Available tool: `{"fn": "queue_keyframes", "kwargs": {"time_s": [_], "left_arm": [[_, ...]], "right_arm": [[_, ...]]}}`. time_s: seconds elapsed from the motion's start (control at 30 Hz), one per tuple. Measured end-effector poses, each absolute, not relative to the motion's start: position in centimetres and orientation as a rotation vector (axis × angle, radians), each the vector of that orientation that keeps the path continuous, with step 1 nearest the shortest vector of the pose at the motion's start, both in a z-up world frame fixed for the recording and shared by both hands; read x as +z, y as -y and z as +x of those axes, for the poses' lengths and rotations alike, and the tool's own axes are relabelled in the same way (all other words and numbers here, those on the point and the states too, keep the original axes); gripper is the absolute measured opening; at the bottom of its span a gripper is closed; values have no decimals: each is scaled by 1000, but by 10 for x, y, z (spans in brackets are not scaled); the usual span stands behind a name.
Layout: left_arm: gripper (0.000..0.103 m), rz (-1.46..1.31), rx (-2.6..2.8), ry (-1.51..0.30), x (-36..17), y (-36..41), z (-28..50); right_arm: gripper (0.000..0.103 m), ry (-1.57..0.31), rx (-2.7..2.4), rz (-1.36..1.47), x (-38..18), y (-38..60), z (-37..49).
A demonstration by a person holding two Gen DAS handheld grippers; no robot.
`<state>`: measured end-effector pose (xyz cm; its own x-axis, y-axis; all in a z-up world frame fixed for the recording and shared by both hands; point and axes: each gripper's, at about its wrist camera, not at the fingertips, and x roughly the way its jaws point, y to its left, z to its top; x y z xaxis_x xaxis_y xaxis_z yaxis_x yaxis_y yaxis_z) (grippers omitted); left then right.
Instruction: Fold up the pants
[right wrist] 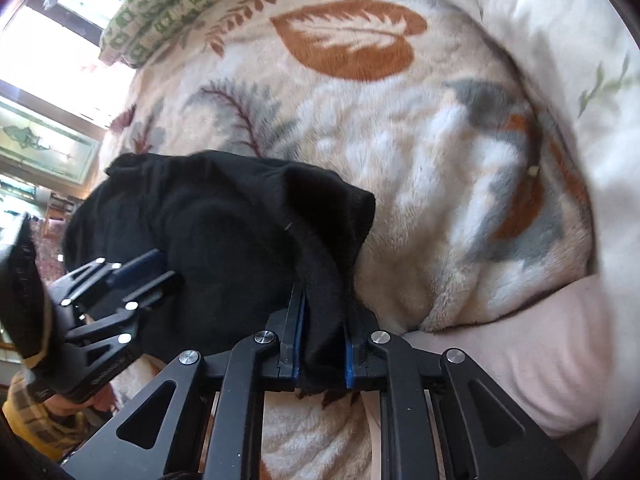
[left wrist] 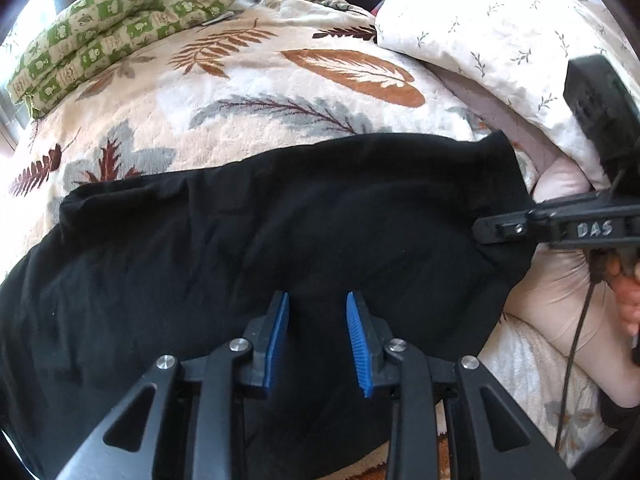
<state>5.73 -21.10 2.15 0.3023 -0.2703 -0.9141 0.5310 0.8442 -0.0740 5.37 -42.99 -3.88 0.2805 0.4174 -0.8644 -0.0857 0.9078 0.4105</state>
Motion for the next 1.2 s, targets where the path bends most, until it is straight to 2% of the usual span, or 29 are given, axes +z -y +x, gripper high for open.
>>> {"fn": "queue_keyframes", "kwargs": {"time_s": [0.17, 0.33, 0.43, 0.67, 0.9, 1.0, 1.07, 1.1, 1.2], "left_arm": [[32, 192, -535, -1149, 31, 201, 59], [31, 273, -535, -1153, 20, 204, 57], [31, 204, -545, -1167, 26, 196, 62], [31, 96, -475, -1099, 54, 126, 59], [31, -4, -357, -1087, 60, 48, 70], [31, -86, -326, -1111, 52, 25, 75], [31, -111, -315, -1128, 45, 16, 76], [31, -117, -312, -1134, 42, 12, 75], [31, -137, -319, -1140, 37, 4, 70]], "right_arm": [[13, -1204, 354, 374, -28, 440, 51], [12, -1145, 367, 414, -8, 442, 47], [12, -1108, 380, 438, 4, 437, 43], [12, -1064, 427, 413, 32, 397, 34], [12, -1058, 510, 340, 45, 315, 35], [16, -1092, 518, 310, 33, 269, 48], [28, -1137, 542, 291, 19, 244, 55], [38, -1163, 565, 313, 11, 236, 58], [39, -1166, 623, 439, 4, 234, 57]]}}
